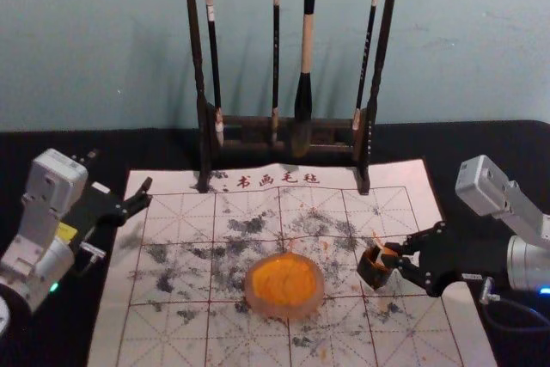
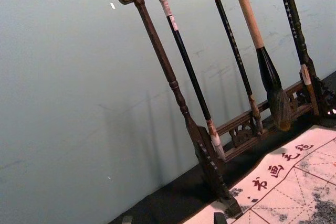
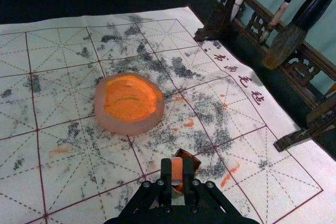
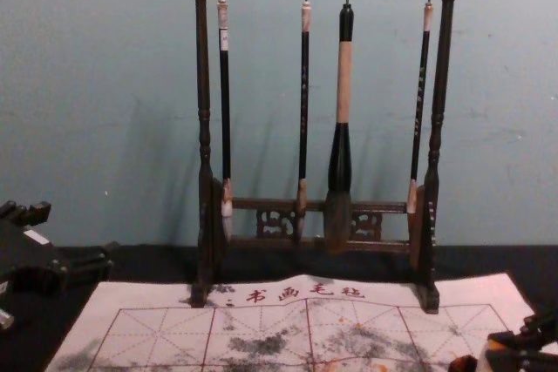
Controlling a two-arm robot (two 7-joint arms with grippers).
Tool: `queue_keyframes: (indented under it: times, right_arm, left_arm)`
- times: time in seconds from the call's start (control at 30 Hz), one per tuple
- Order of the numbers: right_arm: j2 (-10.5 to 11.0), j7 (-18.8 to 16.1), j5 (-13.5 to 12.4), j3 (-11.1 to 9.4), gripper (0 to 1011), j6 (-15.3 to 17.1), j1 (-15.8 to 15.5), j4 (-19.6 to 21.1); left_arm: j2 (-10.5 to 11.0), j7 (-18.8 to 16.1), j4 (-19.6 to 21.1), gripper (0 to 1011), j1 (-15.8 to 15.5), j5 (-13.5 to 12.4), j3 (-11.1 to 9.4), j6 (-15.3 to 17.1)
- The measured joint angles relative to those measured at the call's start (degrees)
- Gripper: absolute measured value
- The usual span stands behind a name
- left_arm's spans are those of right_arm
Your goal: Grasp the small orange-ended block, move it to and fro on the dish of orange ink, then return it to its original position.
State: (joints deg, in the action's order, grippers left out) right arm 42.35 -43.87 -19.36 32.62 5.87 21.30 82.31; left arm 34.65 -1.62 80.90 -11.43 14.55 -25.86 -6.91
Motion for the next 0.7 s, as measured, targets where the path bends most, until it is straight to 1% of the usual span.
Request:
queue_keyframes:
  times: [0.7]
  right_arm:
    - [-0.37,0.21,0.46,0.21,90,-0.45,0.28,-0.52]
  left_arm:
    - [0.0,0.0,0.0,1001,0.0,0.0,0.0,0.0]
